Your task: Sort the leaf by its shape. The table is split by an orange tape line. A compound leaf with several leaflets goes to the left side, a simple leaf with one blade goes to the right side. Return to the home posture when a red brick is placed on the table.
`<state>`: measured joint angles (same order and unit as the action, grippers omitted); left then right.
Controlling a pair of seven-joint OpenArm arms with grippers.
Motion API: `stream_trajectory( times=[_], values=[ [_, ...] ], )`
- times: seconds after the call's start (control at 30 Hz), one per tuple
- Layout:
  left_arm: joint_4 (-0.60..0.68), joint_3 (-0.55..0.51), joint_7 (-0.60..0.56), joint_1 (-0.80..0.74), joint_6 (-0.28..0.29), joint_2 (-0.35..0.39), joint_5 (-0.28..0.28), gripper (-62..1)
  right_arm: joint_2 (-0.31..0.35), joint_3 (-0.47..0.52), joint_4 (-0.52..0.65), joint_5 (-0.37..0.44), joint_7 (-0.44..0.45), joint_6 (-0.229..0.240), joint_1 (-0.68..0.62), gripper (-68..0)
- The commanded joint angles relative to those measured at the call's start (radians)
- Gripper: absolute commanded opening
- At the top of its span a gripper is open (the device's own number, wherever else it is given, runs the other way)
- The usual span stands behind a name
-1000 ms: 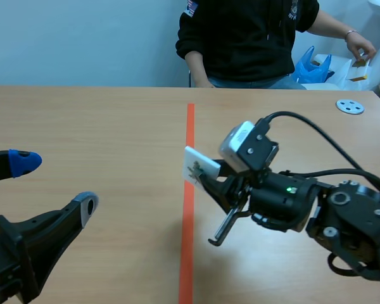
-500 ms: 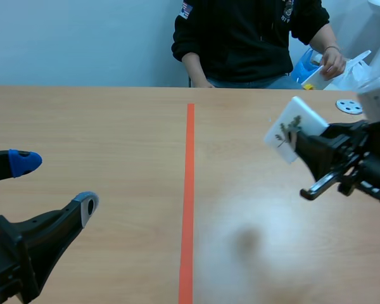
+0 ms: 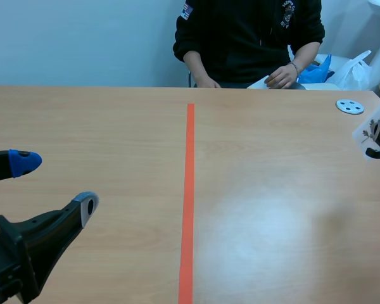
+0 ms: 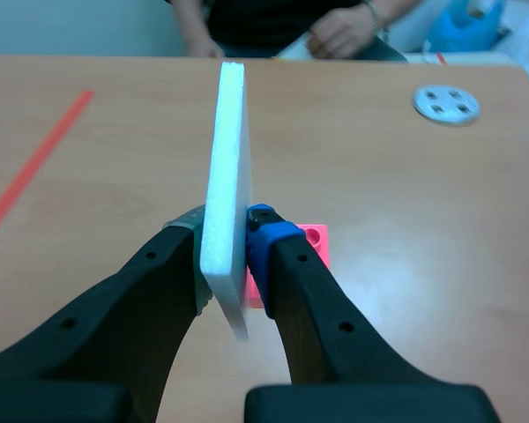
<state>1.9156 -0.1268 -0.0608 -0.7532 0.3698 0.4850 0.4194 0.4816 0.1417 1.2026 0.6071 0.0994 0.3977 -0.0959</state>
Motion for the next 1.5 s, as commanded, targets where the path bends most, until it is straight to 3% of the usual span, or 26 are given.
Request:
stream_trajectory(
  times=[0.0,0.13,0.33,0.47,0.73,0.9,1.17,1.47],
  values=[
    [0.010,0.005,-0.017,0.000,0.002,0.000,0.006,1.4,0.003,-0.005,-0.040,0.008,0.019,-0.014,0.061,-66.0],
    [0.010,0.005,-0.017,0.000,0.002,0.000,0.006,1.4,-0.013,-0.006,-0.199,0.007,0.030,-0.049,0.169,-66.0],
    [0.010,0.005,-0.017,0.000,0.002,0.000,0.006,1.4,-0.045,-0.008,-0.429,0.000,0.061,-0.143,0.320,-66.0],
    [0.010,0.005,-0.017,0.000,0.002,0.000,0.006,1.4,-0.055,-0.032,-0.560,-0.023,0.094,-0.151,0.394,-66.0],
    [0.010,0.005,-0.018,0.000,0.002,0.000,0.006,1.4,-0.064,-0.133,-0.595,-0.105,0.121,-0.147,0.408,-66.0],
    [0.010,0.005,-0.018,0.000,0.002,0.000,0.006,1.4,-0.064,-0.156,-0.595,-0.115,0.127,-0.148,0.406,-65.9],
    [0.010,0.005,-0.018,0.000,0.002,0.000,0.006,1.4,-0.064,-0.156,-0.595,-0.132,0.127,-0.147,0.406,-55.1],
    [0.010,0.005,-0.018,0.000,0.002,0.000,0.006,1.4,-0.063,-0.156,-0.590,-0.132,0.175,-0.140,0.391,-26.2]
  ],
)
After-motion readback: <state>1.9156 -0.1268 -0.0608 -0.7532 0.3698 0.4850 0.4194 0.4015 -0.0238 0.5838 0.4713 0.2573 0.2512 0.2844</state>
